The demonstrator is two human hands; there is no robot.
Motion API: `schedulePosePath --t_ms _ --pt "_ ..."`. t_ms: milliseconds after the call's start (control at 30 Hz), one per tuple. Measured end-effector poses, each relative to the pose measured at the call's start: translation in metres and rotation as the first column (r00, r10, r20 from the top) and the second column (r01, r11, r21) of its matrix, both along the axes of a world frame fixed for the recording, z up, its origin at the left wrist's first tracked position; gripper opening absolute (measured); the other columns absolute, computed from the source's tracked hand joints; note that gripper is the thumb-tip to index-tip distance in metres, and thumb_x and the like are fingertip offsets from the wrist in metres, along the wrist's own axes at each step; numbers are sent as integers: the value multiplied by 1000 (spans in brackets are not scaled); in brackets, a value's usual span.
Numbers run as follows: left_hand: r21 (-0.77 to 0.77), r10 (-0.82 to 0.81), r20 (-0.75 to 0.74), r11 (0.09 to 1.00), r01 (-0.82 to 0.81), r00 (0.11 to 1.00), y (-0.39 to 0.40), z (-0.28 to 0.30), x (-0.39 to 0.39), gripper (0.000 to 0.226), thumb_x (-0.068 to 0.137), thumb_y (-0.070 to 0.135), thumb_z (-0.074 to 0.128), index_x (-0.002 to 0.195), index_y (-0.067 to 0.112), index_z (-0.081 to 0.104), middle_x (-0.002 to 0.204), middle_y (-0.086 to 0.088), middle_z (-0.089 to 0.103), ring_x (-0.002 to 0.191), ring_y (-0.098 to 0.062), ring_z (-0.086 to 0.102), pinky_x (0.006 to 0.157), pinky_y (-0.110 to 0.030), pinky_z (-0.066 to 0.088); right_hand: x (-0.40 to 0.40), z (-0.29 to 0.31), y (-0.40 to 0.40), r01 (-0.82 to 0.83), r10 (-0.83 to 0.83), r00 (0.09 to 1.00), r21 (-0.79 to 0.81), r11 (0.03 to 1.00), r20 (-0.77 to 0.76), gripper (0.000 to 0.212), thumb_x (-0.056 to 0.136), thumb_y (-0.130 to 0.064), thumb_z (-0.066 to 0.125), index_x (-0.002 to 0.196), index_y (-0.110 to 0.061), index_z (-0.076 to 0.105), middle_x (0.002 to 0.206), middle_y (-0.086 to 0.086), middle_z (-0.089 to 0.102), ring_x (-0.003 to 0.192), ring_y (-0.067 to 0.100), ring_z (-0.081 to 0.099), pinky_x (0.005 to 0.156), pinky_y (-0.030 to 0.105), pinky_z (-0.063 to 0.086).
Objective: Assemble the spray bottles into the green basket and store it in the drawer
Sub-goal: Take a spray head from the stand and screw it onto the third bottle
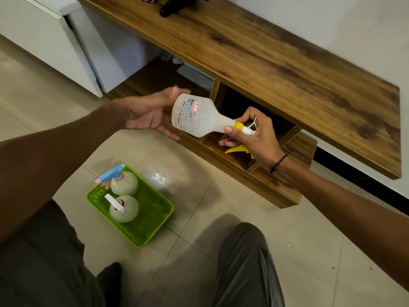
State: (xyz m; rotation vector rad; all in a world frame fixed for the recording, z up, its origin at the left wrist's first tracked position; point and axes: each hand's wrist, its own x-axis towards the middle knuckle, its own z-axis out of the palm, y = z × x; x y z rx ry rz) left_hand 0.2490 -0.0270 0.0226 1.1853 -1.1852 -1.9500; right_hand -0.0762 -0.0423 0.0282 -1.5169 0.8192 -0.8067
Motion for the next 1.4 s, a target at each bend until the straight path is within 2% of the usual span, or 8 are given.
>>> schedulePosePath --t_ms 100,167,267,367,533,667,1067,1400 --pt "86 -11 80 996 4 997 0 2 -5 80 88 80 46 145 25 58 135 -25 67 110 -35 75 86 -46 66 1 -1 -2 -14 14 1000 -35 999 -18 28 91 -10 79 102 -9 53 106 22 75 82 40 80 64 36 67" --pt "26 27 82 999 -30 996 -1 2 -3 66 90 67 63 140 23 62 136 -27 66 106 -32 76 84 -37 67 -1 -1 -2 -9 9 1000 -16 1000 -10 29 92 -9 78 105 -7 52 105 23 75 83 41 79 64 37 67" --pt "-47 -26 11 999 27 1000 -2 1 1 87 73 47 92 149 27 53 145 -19 60 128 -37 66 97 -48 62 -4 -2 -3 -3 3 1000 2 1000 4 28 92 -7 77 105 -7 52 105 23 75 83 42 79 64 36 67" --pt "-42 -42 6 998 42 999 -2 -1 1 95 69 50 94 151 28 52 146 -16 59 129 -40 65 96 -57 60 -3 -1 -2 -24 23 999 -38 999 -41 29 90 -13 79 103 -9 53 108 22 74 82 38 80 63 35 67" --pt "-153 -135 272 971 182 953 -3 -1 4 66 76 31 89 136 23 63 128 -3 71 121 -27 71 84 -43 66 -2 -2 2 -103 98 991 -50 993 -94 38 83 -26 84 102 -10 55 105 16 76 83 35 80 64 38 67" --pt "-265 -123 515 918 294 848 -1 -5 -4 78 63 26 99 129 30 56 127 8 65 114 -6 67 80 -27 63 -2 -5 3 -104 105 987 20 994 -125 41 81 -23 84 103 -4 54 104 20 76 84 39 80 64 39 67" --pt "-449 7 664 804 390 748 -2 -17 -14 86 58 55 96 123 38 42 129 12 52 119 -11 58 82 -29 61 6 -4 5 -1 26 990 178 984 -142 36 88 -7 80 109 6 54 98 25 78 83 39 80 63 34 67" --pt "-414 93 813 786 459 574 25 -35 -20 92 54 50 100 125 35 42 132 7 58 122 -20 59 92 -42 59 29 -9 22 0 -63 882 -134 991 -467 54 68 -47 90 95 -8 65 92 8 77 80 26 80 70 53 65"
